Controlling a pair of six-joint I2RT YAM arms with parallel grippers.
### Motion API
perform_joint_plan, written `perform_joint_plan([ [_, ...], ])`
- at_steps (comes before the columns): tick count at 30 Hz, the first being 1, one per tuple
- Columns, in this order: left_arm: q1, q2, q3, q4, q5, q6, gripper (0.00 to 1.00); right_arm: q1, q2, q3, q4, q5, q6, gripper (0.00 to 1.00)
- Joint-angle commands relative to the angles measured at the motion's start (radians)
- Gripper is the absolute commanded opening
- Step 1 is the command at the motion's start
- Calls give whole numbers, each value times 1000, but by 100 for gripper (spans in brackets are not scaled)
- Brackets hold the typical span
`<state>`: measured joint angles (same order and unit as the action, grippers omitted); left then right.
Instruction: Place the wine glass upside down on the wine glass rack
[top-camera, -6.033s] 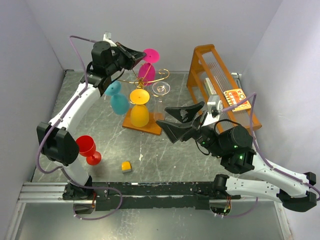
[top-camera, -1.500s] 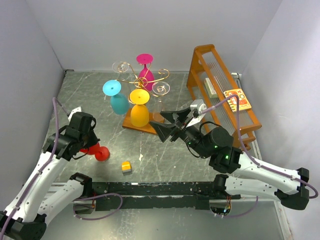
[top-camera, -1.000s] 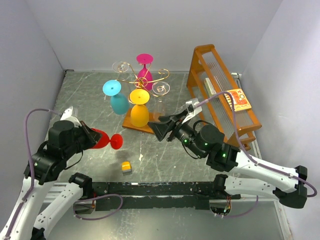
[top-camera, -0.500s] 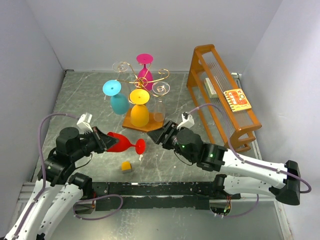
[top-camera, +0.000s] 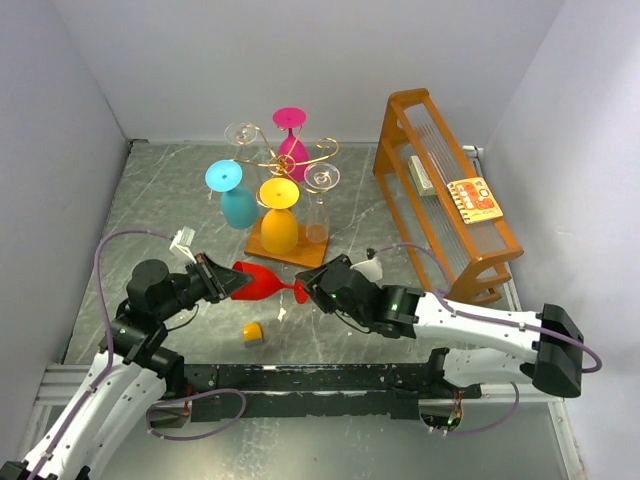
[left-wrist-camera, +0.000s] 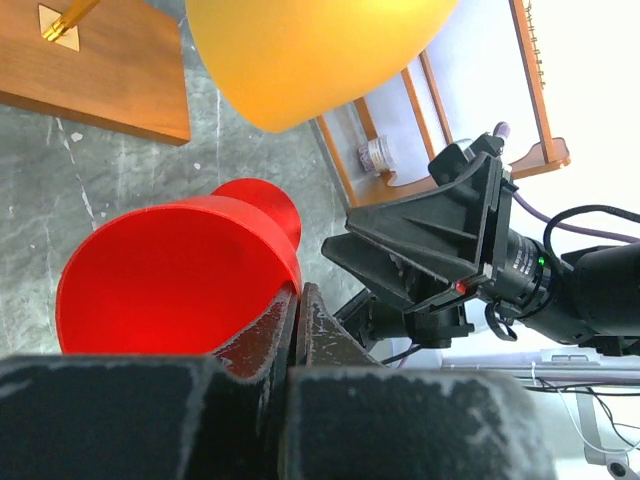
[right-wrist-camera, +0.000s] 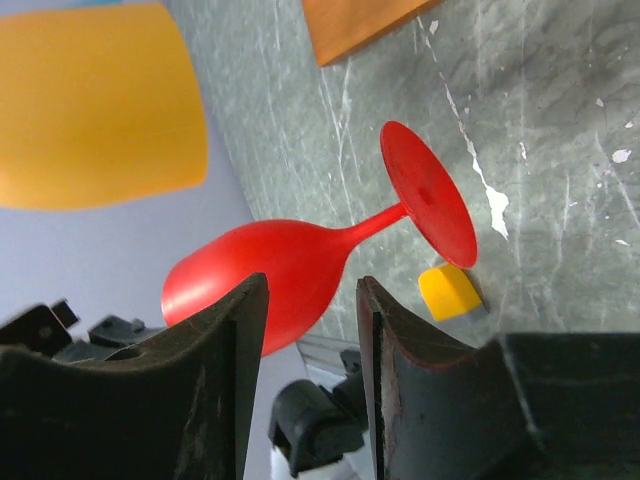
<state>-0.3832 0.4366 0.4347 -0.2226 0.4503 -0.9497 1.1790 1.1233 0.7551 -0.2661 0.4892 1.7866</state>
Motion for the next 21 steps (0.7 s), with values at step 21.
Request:
perform_joint_plan([
  [21, -5, 7, -164, 484, 128, 19, 7, -19, 206, 118, -41, 55, 322, 37],
])
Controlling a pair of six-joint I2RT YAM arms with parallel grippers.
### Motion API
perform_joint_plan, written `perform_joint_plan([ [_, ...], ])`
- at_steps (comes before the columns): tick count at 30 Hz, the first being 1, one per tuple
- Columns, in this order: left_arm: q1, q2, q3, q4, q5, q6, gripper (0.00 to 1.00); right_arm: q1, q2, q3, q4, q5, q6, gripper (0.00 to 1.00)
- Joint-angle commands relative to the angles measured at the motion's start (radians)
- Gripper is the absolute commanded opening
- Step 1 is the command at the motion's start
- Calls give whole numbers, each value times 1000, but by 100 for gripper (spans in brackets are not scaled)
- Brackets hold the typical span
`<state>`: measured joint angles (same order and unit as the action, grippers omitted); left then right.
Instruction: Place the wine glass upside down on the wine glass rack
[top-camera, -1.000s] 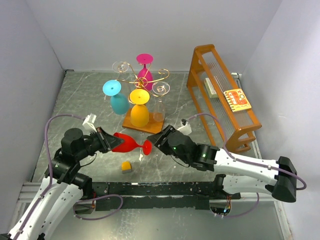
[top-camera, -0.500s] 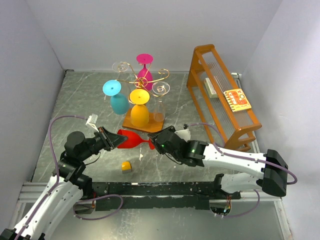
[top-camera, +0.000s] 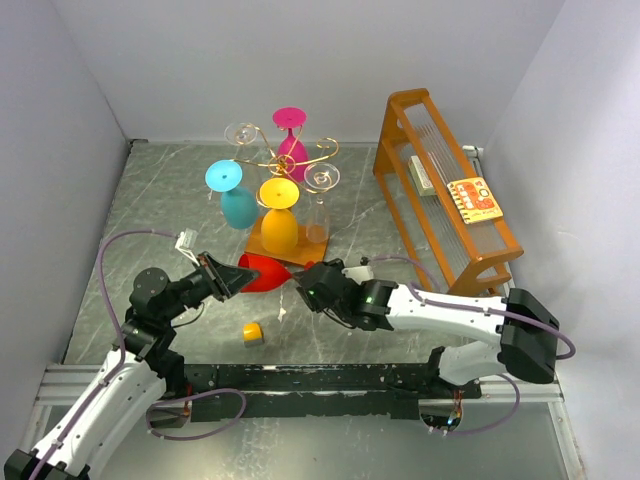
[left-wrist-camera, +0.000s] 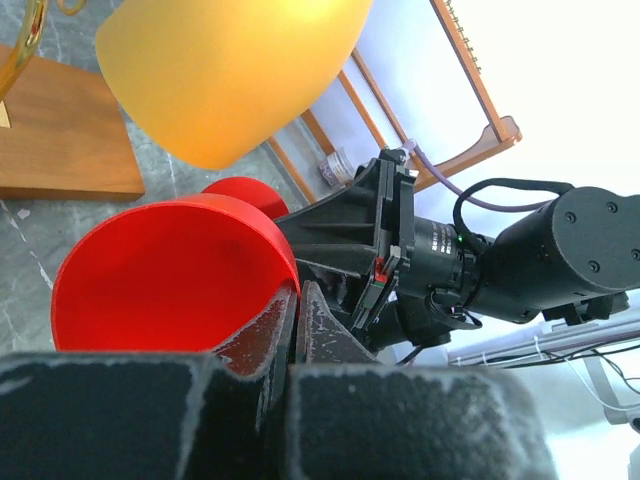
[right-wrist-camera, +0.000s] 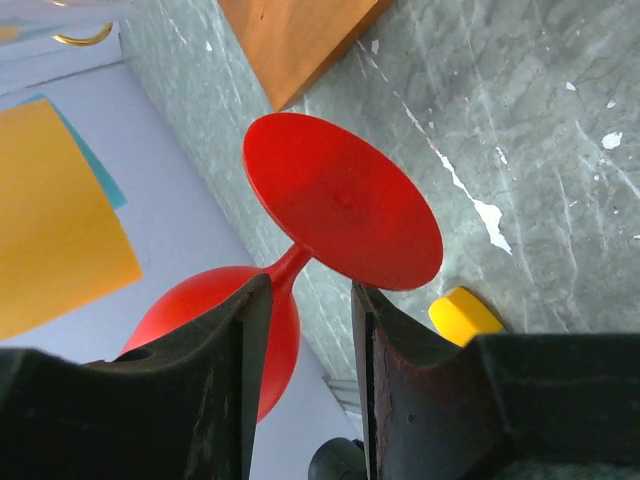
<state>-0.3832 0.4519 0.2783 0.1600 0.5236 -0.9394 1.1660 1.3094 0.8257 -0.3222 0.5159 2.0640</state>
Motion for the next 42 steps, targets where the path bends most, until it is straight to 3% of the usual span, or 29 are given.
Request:
perform_joint_plan([
  [1, -5, -14, -13, 107, 60, 3, 7, -8, 27, 58, 13, 36, 42, 37],
  [12, -5, -130, -63, 98, 120, -70, 7, -33, 99, 79, 94, -30, -10, 33],
  [19, -5, -139, -47, 2, 169, -38, 7, -33, 92, 54, 142, -21, -21, 0],
  [21, -5, -124, -36, -26, 183, -28, 8, -33, 77, 40, 146, -14, -18, 0],
  [24, -5, -103, 2, -119, 169, 18, 19, -35, 45, 32, 115, 16, -17, 0],
  [28, -5, -78, 56, -230, 128, 65, 46, -35, -9, 3, 65, 69, -12, 0],
  [33, -5, -16, 146, -373, 85, 160, 71, -35, -72, -33, -67, 171, -13, 0],
  [42, -5, 39, 232, -440, 80, 230, 83, -33, -192, -143, -147, 363, -256, 0],
])
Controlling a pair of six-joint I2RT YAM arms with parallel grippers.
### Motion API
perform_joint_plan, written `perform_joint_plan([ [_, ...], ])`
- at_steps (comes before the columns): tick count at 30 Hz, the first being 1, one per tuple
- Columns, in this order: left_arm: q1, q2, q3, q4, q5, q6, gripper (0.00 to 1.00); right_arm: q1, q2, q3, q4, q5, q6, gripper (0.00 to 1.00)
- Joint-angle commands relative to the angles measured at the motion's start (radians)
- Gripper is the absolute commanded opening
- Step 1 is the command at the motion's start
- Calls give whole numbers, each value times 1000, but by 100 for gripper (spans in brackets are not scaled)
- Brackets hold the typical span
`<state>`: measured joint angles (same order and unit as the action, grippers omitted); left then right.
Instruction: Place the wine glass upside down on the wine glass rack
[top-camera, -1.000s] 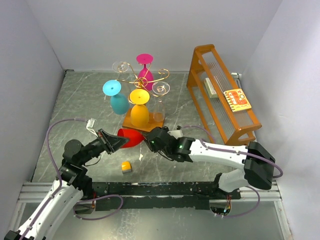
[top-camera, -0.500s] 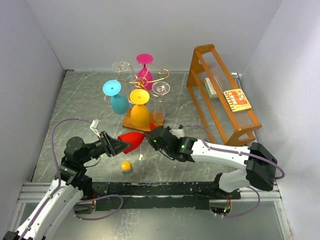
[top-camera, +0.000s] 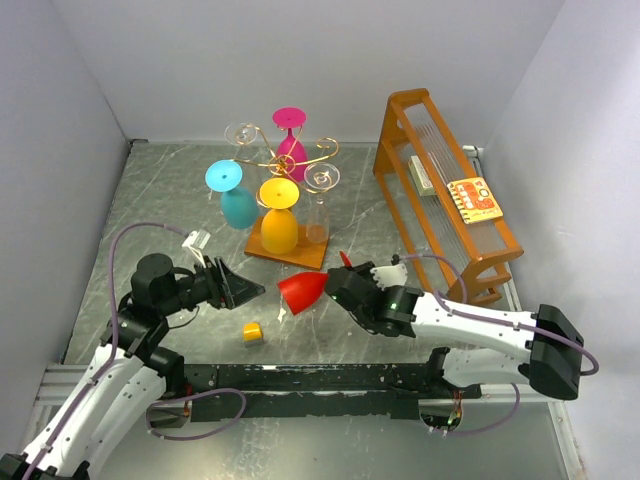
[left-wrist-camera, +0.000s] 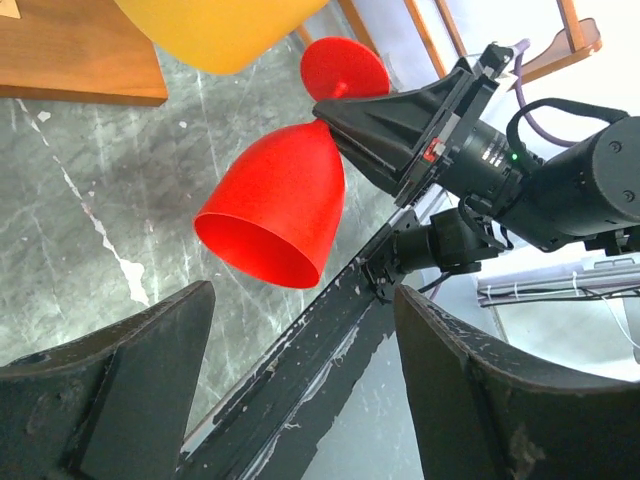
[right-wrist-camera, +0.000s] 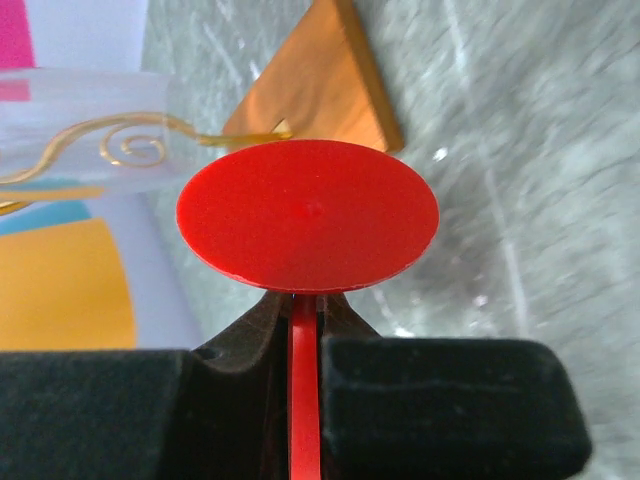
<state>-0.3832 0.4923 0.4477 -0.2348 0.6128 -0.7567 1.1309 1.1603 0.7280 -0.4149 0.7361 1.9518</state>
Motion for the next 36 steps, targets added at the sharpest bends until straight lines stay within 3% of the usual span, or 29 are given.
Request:
perform_joint_plan([
  [1, -5, -4, 76, -50, -15, 48, 83, 2, -60, -61, -40, 157, -187, 0],
  [5, -5, -18, 118, -41, -21, 32, 84, 4, -146, -123, 61, 200, -422, 0],
  [10, -5, -21, 166, -34, -57, -23, 84, 9, -262, -230, 392, 159, -863, 0],
  [16, -5, 7, 210, 8, -30, -99, 84, 13, -355, -318, 671, 20, -1236, 0],
  [22, -5, 47, 210, 90, 7, -281, 83, 12, -364, -291, 792, -211, -1553, 0],
  [26, -6, 67, 126, 320, 105, -452, 82, 14, -362, -277, 827, -331, -1647, 0],
  [36, -25, 137, 164, 266, 59, -465, 85, 14, -384, -210, 801, -566, -1832, 0],
])
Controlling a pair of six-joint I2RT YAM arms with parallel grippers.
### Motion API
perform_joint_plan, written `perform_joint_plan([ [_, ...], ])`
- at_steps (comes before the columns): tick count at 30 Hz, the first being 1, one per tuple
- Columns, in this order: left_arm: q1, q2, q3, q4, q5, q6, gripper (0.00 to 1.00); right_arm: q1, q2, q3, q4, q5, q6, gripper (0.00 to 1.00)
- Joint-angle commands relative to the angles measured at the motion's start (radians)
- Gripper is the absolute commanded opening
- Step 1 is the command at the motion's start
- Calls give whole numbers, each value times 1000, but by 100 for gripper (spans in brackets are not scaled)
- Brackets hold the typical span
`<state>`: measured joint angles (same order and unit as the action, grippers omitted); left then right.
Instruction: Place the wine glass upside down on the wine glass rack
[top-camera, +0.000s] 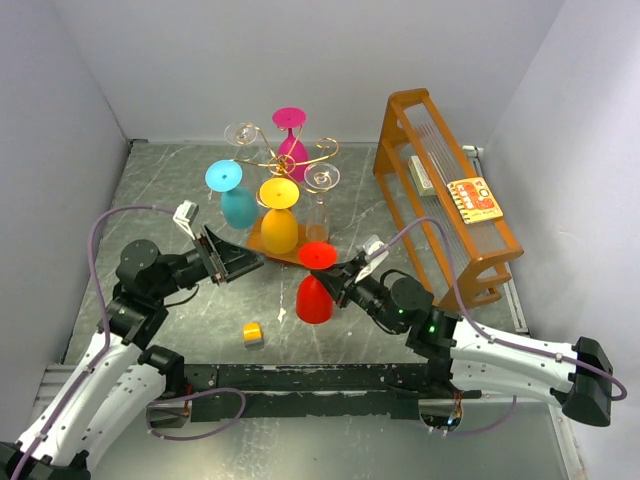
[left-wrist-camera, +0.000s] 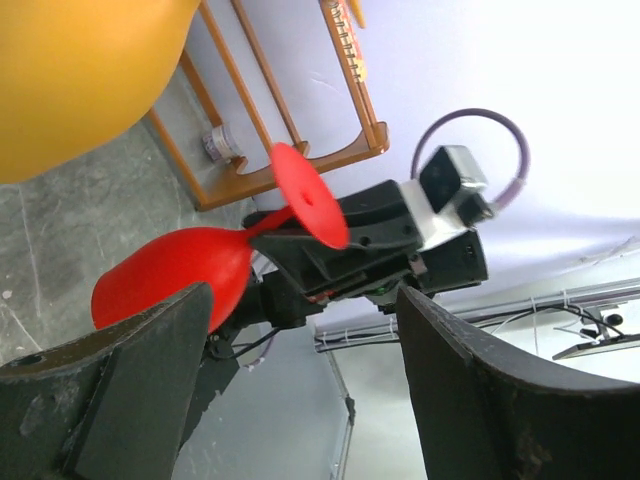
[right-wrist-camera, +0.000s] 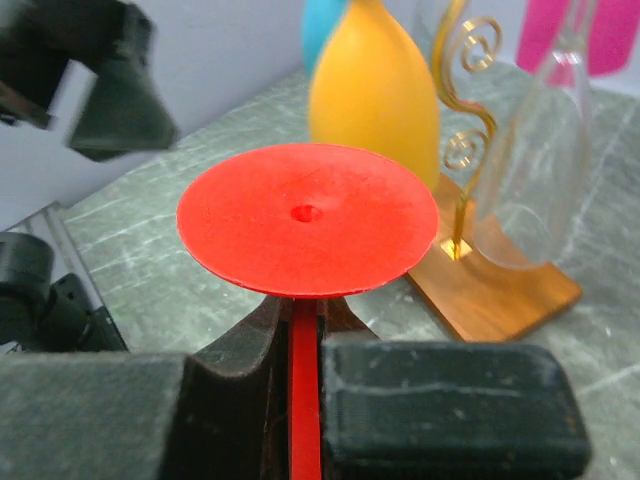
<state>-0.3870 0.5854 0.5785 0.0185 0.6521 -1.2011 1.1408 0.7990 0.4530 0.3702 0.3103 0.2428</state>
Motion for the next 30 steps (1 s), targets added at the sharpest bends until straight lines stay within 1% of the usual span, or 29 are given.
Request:
perform_joint_plan([
  [1, -28, 53, 33, 13, 14, -23, 85, 5, -25, 63, 27, -180, -140, 0],
  [4, -53, 74, 22, 60, 4, -52, 85, 4, -26, 66, 42, -265, -176, 0],
  [6, -75, 95, -1, 121, 16, -87, 85, 4, -13, 79, 55, -333, -187, 0],
  [8, -88, 123, -22, 193, 49, -136, 84, 4, 18, 116, 17, -380, -191, 0],
  [10, -97, 142, -32, 232, 68, -159, 81, 4, 44, 141, -12, -394, -202, 0],
  [13, -109, 116, -43, 229, 25, -165, 81, 3, 54, 141, -8, -394, -213, 0],
  [16, -112, 98, -58, 234, 19, -184, 74, 4, 53, 127, 16, -409, -218, 0],
  [18, -116, 101, -72, 260, 35, -206, 66, 3, 68, 131, 15, -419, -218, 0],
  [19, -117, 101, -81, 278, 42, -219, 64, 2, 80, 137, 12, -422, -218, 0],
  [22, -121, 96, -109, 318, 57, -249, 62, 3, 121, 153, 1, -440, -219, 0],
  [25, -124, 93, -125, 339, 67, -266, 55, 2, 145, 158, 15, -454, -210, 0],
  [30, -125, 79, -121, 331, 76, -263, 37, 2, 167, 160, 37, -450, -195, 0],
])
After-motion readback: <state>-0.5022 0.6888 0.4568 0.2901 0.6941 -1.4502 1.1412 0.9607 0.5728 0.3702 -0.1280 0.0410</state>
